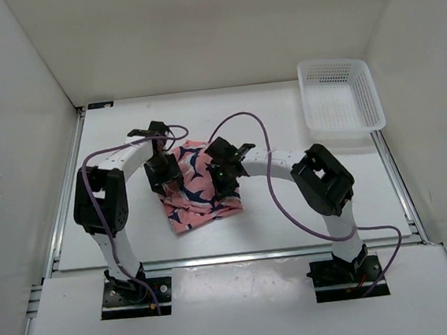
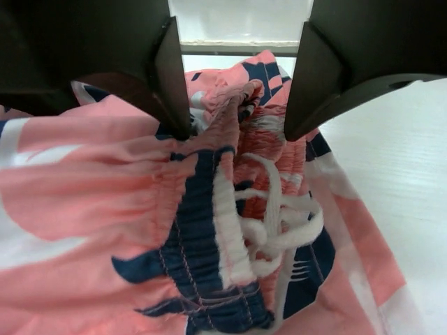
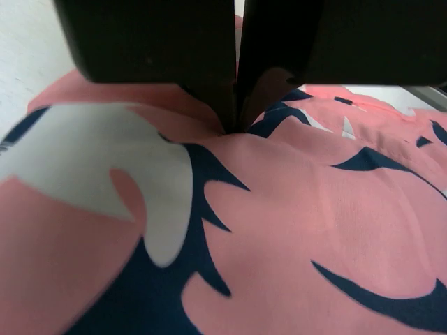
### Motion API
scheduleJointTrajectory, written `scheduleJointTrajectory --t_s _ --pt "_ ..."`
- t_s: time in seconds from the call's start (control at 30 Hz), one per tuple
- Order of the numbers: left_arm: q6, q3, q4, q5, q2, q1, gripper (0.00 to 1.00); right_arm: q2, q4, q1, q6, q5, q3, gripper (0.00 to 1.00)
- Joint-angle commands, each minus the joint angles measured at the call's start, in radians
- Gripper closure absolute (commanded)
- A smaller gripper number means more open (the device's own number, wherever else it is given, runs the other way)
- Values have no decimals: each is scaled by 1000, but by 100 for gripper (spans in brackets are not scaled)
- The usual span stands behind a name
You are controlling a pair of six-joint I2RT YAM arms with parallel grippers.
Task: Fold and stack the shorts
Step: Fold the shorts
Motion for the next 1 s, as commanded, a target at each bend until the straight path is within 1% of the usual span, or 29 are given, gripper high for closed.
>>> scheduleJointTrajectory --t_s 0.0,0.1,0.13,0.2,0.23,0.27,0.3,0.33,0.37,0.4,0.43,0.47,0.5,0.53,0.63,0.7,0.77,0.87,0.9,0.93,0.97 --pt "-7 -3 10 -27 -92 5 32 -7 20 -8 19 46 18 100" --pt "2 24 -9 -36 -130 16 32 -91 20 -8 19 107 -2 100" --pt "2 46 -23 -36 -139 16 32 -146 20 -8 19 126 -2 100" --pt "2 67 -23 -36 -153 25 36 -195 20 -8 19 179 -11 100" --pt "2 86 -23 -36 -153 25 36 -225 20 -8 8 196 -11 100" --pt "2 97 -23 -36 -153 25 37 -225 20 -8 8 209 -2 98" --pt "-8 106 -23 -45 -121 25 39 -225 20 -8 -4 218 27 98" --pt "-8 115 -23 -45 -103 25 46 -191 20 -21 -4 218 50 98" --pt "-19 115 -3 -45 -83 25 50 -167 8 -21 -4 218 74 98" --pt "-19 115 22 -45 -30 25 51 -139 7 -36 -4 201 131 98" --pt "-19 126 22 -45 3 25 54 -75 7 -45 5 192 163 98" --pt "-19 144 22 -54 37 36 59 -40 7 -54 5 192 195 98" --pt "-19 144 22 -54 67 36 60 32 -3 -54 5 192 262 98" --pt "-19 158 31 -63 119 45 60 68 -3 -54 14 192 298 98" --pt "-19 169 42 -64 178 45 62 172 -28 -64 26 207 390 98" --pt "-10 199 42 -64 187 45 62 203 -28 -73 37 230 412 99" --pt "1 231 42 -73 212 45 62 212 -38 -84 69 247 412 100" --pt "21 273 42 -82 238 34 60 212 -39 -107 118 270 354 100" --pt "30 314 28 -82 247 25 60 191 -39 -119 119 270 341 100" --pt "30 336 10 -82 247 13 58 179 -39 -128 119 270 331 100" --pt "30 360 -4 -82 262 13 54 162 -39 -128 119 294 312 97"
